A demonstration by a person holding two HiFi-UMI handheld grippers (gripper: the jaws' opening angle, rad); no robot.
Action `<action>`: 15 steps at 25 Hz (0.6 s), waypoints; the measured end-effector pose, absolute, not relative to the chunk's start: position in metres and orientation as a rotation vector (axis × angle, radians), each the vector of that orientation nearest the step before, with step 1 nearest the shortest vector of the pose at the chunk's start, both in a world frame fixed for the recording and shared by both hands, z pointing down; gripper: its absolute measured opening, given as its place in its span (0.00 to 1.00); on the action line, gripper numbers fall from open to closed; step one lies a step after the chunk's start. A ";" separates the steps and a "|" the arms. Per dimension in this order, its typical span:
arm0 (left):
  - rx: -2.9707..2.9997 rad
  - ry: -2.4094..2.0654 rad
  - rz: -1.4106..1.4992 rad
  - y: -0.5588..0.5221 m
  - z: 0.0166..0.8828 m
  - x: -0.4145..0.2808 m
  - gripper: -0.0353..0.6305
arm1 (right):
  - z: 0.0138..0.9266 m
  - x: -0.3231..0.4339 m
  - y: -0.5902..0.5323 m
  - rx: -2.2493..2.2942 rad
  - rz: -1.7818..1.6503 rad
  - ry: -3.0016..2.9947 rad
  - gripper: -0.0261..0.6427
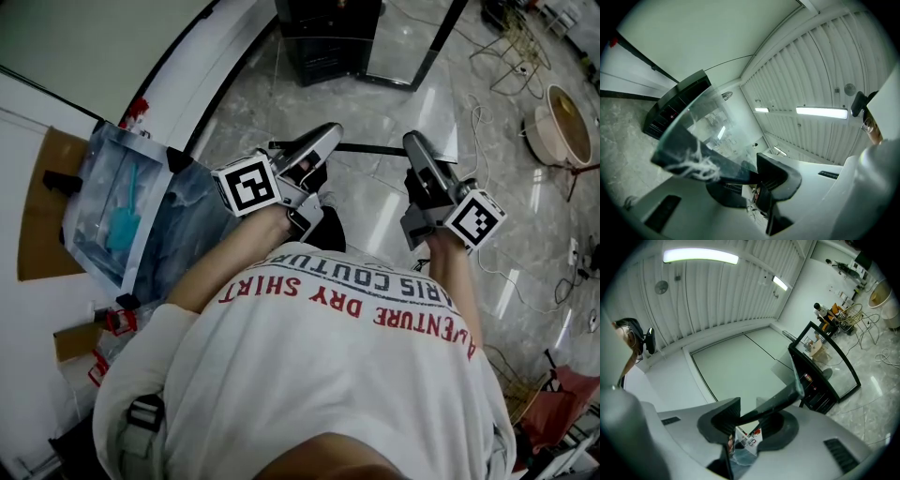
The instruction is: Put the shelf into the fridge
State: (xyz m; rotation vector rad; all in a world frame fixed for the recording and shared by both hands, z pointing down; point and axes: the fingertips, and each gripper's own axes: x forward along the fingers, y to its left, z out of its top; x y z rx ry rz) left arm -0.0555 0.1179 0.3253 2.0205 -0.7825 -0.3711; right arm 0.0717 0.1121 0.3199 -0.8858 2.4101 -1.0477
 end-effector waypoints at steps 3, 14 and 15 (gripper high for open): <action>2.013 -0.775 -0.371 0.099 0.334 -0.056 0.18 | 0.327 0.071 0.093 -0.892 -1.053 2.409 0.21; 2.014 -0.724 -0.379 -0.027 0.357 -0.052 0.18 | 0.347 0.075 -0.032 -0.930 -1.046 2.401 0.21; 2.018 -0.716 -0.384 -0.043 0.359 -0.052 0.18 | 0.348 0.075 -0.048 -0.933 -1.047 2.399 0.21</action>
